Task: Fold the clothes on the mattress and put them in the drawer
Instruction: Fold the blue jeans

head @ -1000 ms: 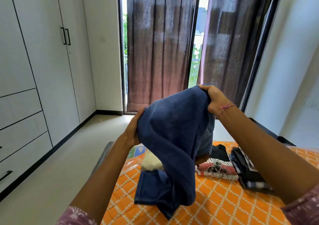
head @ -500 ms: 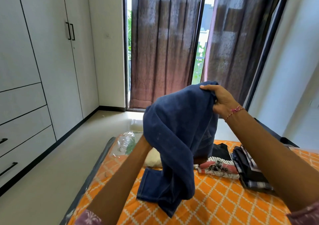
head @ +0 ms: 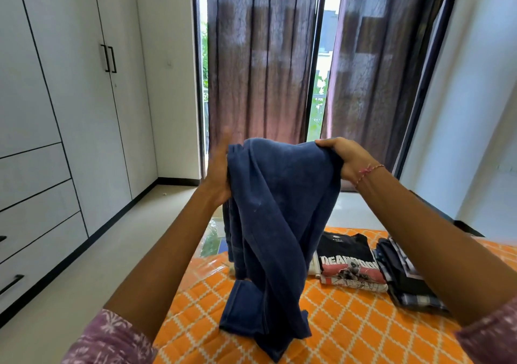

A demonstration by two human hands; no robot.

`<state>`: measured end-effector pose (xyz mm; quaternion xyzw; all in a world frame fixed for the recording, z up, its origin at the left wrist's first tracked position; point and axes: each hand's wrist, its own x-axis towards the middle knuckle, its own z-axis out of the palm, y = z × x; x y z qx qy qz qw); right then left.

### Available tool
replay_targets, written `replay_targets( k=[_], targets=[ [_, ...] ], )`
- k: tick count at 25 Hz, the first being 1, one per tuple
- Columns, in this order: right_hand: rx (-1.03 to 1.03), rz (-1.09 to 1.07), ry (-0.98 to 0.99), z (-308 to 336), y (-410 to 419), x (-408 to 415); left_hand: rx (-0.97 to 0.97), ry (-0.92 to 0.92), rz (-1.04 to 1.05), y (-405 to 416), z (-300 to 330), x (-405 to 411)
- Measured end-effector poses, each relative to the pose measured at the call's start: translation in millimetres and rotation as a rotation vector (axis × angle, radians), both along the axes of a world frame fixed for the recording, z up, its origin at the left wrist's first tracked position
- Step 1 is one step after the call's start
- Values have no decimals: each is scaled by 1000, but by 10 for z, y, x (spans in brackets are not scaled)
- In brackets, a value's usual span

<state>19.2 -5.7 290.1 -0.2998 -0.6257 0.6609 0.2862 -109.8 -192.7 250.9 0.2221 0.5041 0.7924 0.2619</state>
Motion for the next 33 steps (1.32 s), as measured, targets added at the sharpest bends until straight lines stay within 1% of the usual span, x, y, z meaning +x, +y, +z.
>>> replay_targets(
  k=[2,3,4,6,7,8,9,10,11,12,13,14,16,17,18,19,20,21,23,24,25,27,28,29,30,31,32,33],
  targets=[
    [-25,60,10,39,22,38,-116,126,21,17,18,-87],
    [-38,91,56,93,45,77,-109,146,33,-5,57,-130],
    [-57,126,137,151,84,104,-78,121,25,-18,119,-164],
    [-98,189,322,232,106,123,117,86,-24,-49,299,-226],
    [-65,197,350,205,69,112,139,110,-7,-69,364,-236],
    [41,159,314,121,33,94,150,116,-8,-62,401,-259],
    [182,75,262,0,-7,76,113,141,17,-77,439,-228],
    [299,-52,249,-136,-59,67,108,150,14,-72,440,-227],
    [367,-162,279,-258,-110,68,85,167,42,-85,447,-209],
    [387,-207,307,-388,-154,68,89,187,39,-83,438,-207],
    [370,-190,296,-496,-218,62,71,224,49,-112,440,-174],
    [298,-122,241,-572,-277,40,86,252,33,-122,428,-161],
    [51,75,58,-659,-368,-31,113,261,18,-160,399,-152],
    [-60,162,6,-658,-383,-68,117,257,18,-218,399,-150],
    [-157,202,16,-624,-376,-103,118,250,34,-266,383,-194],
    [-219,186,57,-564,-356,-126,92,246,56,-330,365,-235],
    [-230,132,93,-486,-325,-152,50,229,74,-381,318,-304],
    [-182,50,112,-401,-301,-182,-17,206,72,-441,268,-350],
    [-31,-98,165,-229,-318,-239,-159,121,55,-505,153,-408],
    [26,-131,193,-156,-341,-278,-190,58,47,-515,105,-438],
    [82,-148,207,-93,-366,-314,-169,-17,31,-519,92,-445],
    [175,-198,194,82,-377,-341,23,-134,-23,-451,129,-474],
    [168,-190,232,178,-361,-336,116,-119,-46,-394,171,-475],
    [85,-117,317,278,-346,-322,161,-62,-77,-325,234,-440],
    [-21,-3,394,359,-326,-300,146,-2,-102,-242,286,-375],
    [-63,82,390,403,-302,-263,61,49,-98,-159,321,-307],
    [-30,107,296,433,-269,-221,-76,95,-52,-97,373,-247],
    [34,76,160,446,-218,-192,-232,128,19,-60,422,-216]
  ],
)
